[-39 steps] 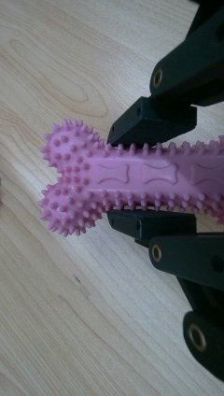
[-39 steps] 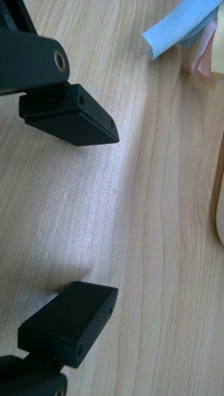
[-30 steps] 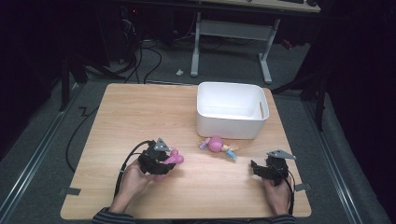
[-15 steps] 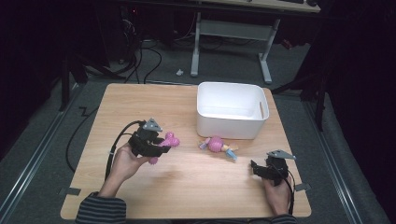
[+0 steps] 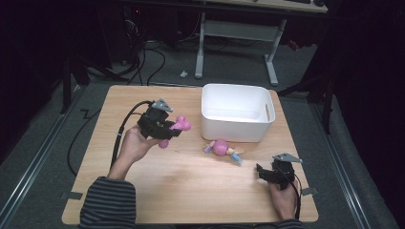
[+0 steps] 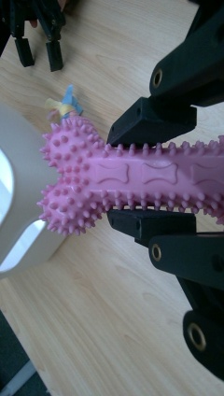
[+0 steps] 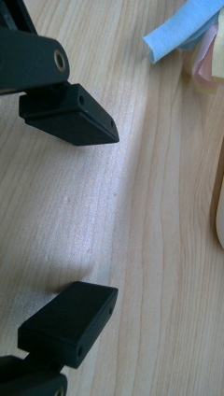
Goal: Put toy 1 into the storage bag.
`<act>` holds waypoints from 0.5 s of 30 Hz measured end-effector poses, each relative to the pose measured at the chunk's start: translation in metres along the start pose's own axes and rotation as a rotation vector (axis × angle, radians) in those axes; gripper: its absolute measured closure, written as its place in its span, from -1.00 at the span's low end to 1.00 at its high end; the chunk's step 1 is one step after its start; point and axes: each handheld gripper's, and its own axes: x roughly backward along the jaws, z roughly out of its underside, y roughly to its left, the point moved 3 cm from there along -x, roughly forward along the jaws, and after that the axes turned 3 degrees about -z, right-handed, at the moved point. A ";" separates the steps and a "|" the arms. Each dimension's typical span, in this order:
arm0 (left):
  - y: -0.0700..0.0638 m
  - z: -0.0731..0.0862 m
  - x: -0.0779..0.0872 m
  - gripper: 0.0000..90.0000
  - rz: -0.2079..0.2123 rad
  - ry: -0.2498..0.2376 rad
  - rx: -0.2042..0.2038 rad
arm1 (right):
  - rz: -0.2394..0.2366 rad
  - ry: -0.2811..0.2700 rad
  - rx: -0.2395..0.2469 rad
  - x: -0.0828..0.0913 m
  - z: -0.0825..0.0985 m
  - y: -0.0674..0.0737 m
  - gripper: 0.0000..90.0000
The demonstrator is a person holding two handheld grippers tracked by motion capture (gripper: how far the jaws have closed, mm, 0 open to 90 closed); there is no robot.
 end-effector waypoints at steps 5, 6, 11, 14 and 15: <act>0.006 -0.008 0.005 0.32 -0.007 0.002 0.004 | -0.001 0.000 0.001 0.000 0.000 0.000 -0.52; 0.007 -0.009 0.007 0.32 -0.011 0.003 0.002 | -0.001 0.000 0.001 0.000 0.000 0.000 -0.52; 0.013 -0.016 0.011 0.32 -0.017 0.004 -0.004 | 0.000 -0.001 -0.001 -0.001 -0.001 0.001 -0.52; 0.016 -0.024 0.010 0.32 -0.016 0.011 -0.005 | 0.000 -0.001 -0.001 -0.001 -0.001 0.001 -0.52; 0.016 -0.026 0.010 0.32 -0.016 0.010 -0.003 | 0.000 -0.001 -0.001 -0.001 -0.001 0.001 -0.52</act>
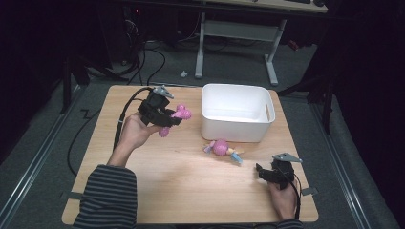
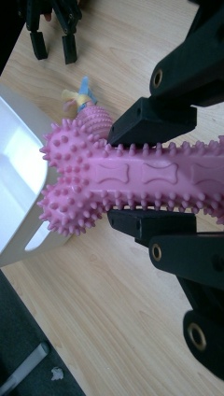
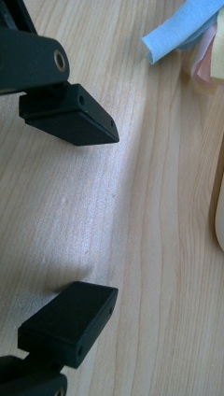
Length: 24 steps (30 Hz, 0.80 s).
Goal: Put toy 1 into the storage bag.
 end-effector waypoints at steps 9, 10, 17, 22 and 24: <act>0.004 -0.019 0.000 0.32 -0.005 0.017 -0.007 | -0.001 0.000 0.000 0.000 0.000 0.000 -0.52; 0.005 -0.021 0.001 0.32 -0.003 0.019 -0.015 | -0.001 0.000 0.000 0.000 0.000 0.000 -0.52; 0.007 -0.038 -0.001 0.32 -0.008 0.004 -0.023 | -0.001 0.000 0.001 0.000 0.000 0.000 -0.52; 0.007 -0.051 -0.006 0.32 -0.012 0.006 -0.031 | -0.001 0.000 0.001 0.000 0.000 0.000 -0.52; 0.005 -0.057 -0.009 0.32 -0.011 0.011 -0.035 | -0.001 0.000 0.001 0.000 0.000 0.000 -0.52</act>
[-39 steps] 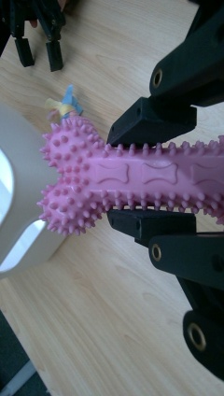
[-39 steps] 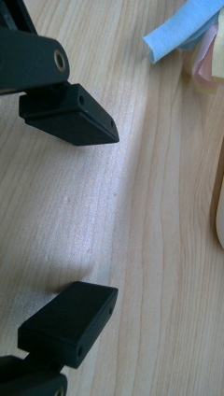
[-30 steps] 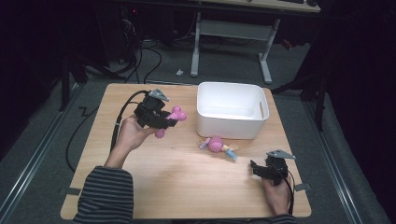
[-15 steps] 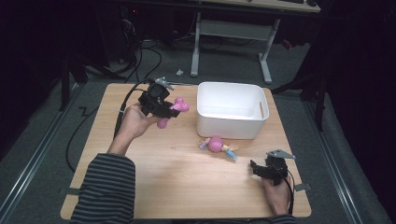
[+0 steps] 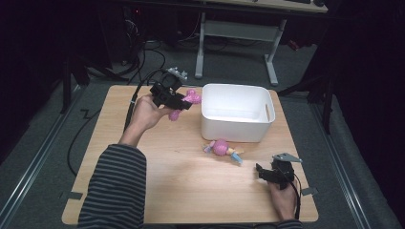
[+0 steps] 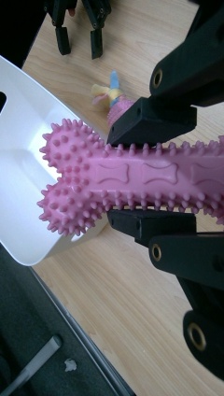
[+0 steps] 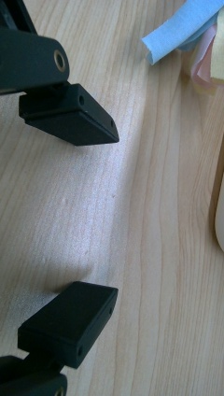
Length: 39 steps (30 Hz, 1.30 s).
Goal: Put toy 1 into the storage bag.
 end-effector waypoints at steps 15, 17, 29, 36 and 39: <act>-0.013 -0.034 -0.024 0.32 0.021 0.019 -0.050 | -0.004 0.001 0.006 0.000 0.000 0.000 -0.52; -0.013 -0.036 -0.028 0.32 0.031 0.015 -0.047 | -0.004 0.000 0.007 0.000 0.000 0.000 -0.52; -0.022 -0.054 -0.049 0.31 0.050 0.022 -0.051 | -0.006 0.002 0.008 0.000 0.000 0.000 -0.52; -0.028 -0.064 -0.063 0.31 0.049 0.017 -0.055 | -0.009 0.004 0.005 0.000 0.000 0.001 -0.52; -0.030 -0.067 -0.070 0.31 0.048 0.022 -0.056 | -0.009 0.004 0.005 0.000 0.000 0.001 -0.52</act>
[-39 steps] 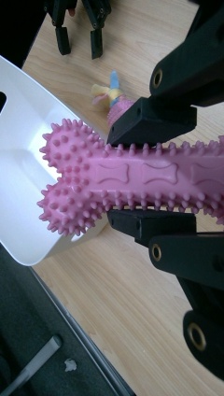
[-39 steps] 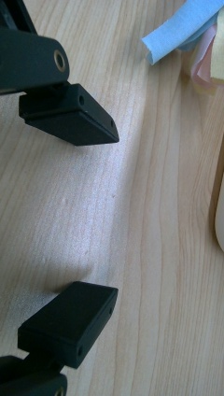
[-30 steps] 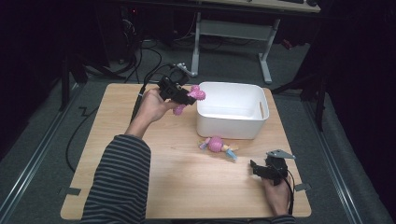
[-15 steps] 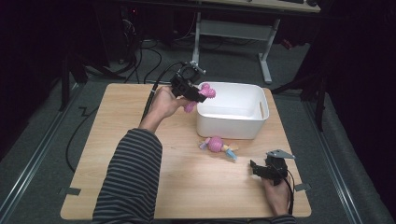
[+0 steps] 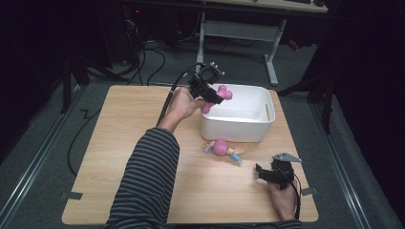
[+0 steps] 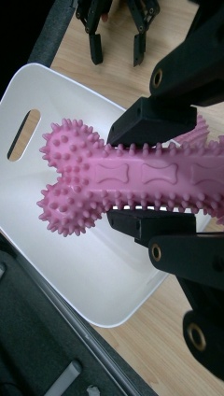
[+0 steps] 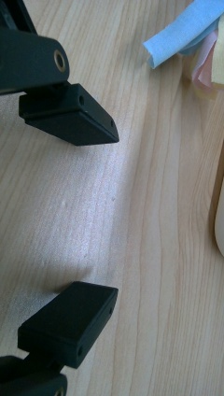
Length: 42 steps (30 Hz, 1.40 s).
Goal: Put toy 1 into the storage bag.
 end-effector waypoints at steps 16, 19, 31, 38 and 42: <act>-0.009 -0.009 -0.037 0.31 0.004 0.017 -0.011 | -0.003 0.001 0.003 0.000 0.000 0.000 -0.52; -0.010 -0.009 -0.042 0.31 0.010 0.020 -0.008 | -0.003 0.001 0.002 0.000 0.000 0.000 -0.52; -0.015 -0.011 -0.057 0.31 -0.004 0.030 -0.017 | -0.004 0.000 0.006 0.000 0.000 0.000 -0.52; -0.013 -0.009 -0.064 0.30 -0.010 0.034 -0.004 | -0.004 0.001 0.005 0.000 0.000 0.000 -0.52; -0.012 -0.008 -0.066 0.30 -0.009 0.036 0.002 | -0.004 0.001 0.005 0.000 0.000 0.000 -0.52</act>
